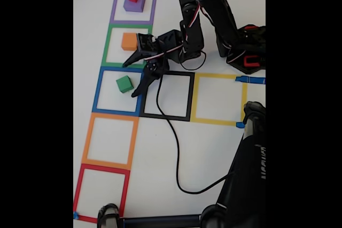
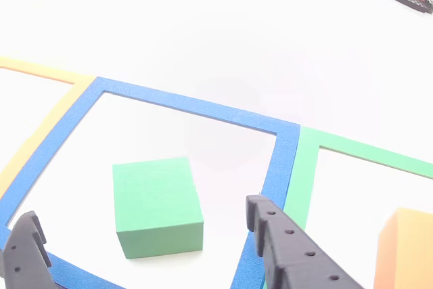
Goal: Tower of hanoi
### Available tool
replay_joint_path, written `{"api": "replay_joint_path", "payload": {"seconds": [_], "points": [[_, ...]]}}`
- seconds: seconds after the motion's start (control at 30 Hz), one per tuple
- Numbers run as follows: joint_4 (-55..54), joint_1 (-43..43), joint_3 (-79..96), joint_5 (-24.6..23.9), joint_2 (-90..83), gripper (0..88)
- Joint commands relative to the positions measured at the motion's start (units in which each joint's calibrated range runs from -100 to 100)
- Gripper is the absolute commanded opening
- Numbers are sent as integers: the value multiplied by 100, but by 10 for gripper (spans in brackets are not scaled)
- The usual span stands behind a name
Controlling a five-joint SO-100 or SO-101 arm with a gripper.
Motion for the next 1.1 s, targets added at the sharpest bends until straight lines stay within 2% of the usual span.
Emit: {"api": "replay_joint_path", "payload": {"seconds": [0.0,0.5,1.07], "points": [[-169,-117,-340,36,199,353],[-218,-271,-931,36,845,340],[-129,-338,-986,36,886,218]]}}
